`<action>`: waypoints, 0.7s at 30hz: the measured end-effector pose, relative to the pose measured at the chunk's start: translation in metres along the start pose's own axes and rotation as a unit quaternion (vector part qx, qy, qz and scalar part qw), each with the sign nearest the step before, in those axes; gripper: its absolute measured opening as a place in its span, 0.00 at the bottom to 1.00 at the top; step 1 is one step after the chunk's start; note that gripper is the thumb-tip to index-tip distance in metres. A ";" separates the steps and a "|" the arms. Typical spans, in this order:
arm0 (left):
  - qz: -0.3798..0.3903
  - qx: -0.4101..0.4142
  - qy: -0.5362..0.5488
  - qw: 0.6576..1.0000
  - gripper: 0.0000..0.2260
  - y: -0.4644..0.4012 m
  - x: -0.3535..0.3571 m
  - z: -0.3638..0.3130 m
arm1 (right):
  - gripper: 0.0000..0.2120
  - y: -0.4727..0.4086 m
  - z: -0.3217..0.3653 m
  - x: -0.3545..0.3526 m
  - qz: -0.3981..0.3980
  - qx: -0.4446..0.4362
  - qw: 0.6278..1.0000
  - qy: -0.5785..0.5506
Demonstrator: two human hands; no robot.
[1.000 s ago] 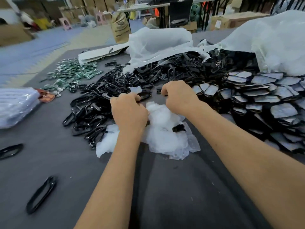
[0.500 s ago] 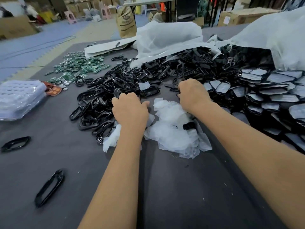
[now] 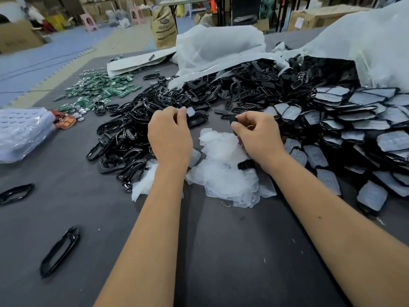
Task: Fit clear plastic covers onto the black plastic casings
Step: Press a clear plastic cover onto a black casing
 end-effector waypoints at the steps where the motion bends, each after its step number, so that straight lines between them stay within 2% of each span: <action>1: 0.004 -0.005 0.043 0.999 0.17 0.002 0.002 -0.002 | 0.03 0.002 -0.002 0.000 -0.003 0.001 1.000 -0.019; 4: 0.022 -0.064 0.239 0.969 0.13 0.006 0.008 -0.004 | 0.04 0.006 -0.002 -0.001 -0.004 -0.001 0.995 -0.103; 5: 0.024 -0.080 0.273 0.958 0.11 0.007 0.009 -0.004 | 0.03 0.007 -0.001 -0.001 0.001 -0.006 0.992 -0.127; 8: 0.015 -0.088 0.269 0.959 0.09 0.008 0.011 -0.002 | 0.03 0.010 0.002 -0.001 0.030 -0.012 0.985 -0.167; 11: -0.032 -0.086 0.230 0.969 0.09 0.006 0.008 0.004 | 0.13 0.010 0.004 0.000 0.045 -0.009 0.983 -0.176; 13: -0.037 -0.092 0.224 0.970 0.10 0.004 0.006 0.006 | 0.16 0.010 0.003 -0.001 0.042 -0.006 0.984 -0.173; 16: -0.024 -0.108 0.253 0.961 0.10 0.004 0.008 0.007 | 0.16 0.009 0.001 0.000 0.039 -0.003 0.985 -0.170; 19: 0.005 -0.137 0.329 0.934 0.09 0.003 0.012 0.008 | 0.15 0.009 0.001 0.000 0.037 0.000 0.984 -0.172; 21: -0.006 -0.128 0.334 0.934 0.08 0.002 0.011 0.008 | 0.13 0.009 0.001 0.000 0.039 -0.001 0.985 -0.169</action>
Point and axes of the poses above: each hand's wrist, its own y-axis away from the middle knuckle, its own x-axis out of the palm, z = x × y, the point moved 4 cm from there along -y, towards the middle knuckle, and after that the axes turned 1 degree about -y, right-handed, at the moved point
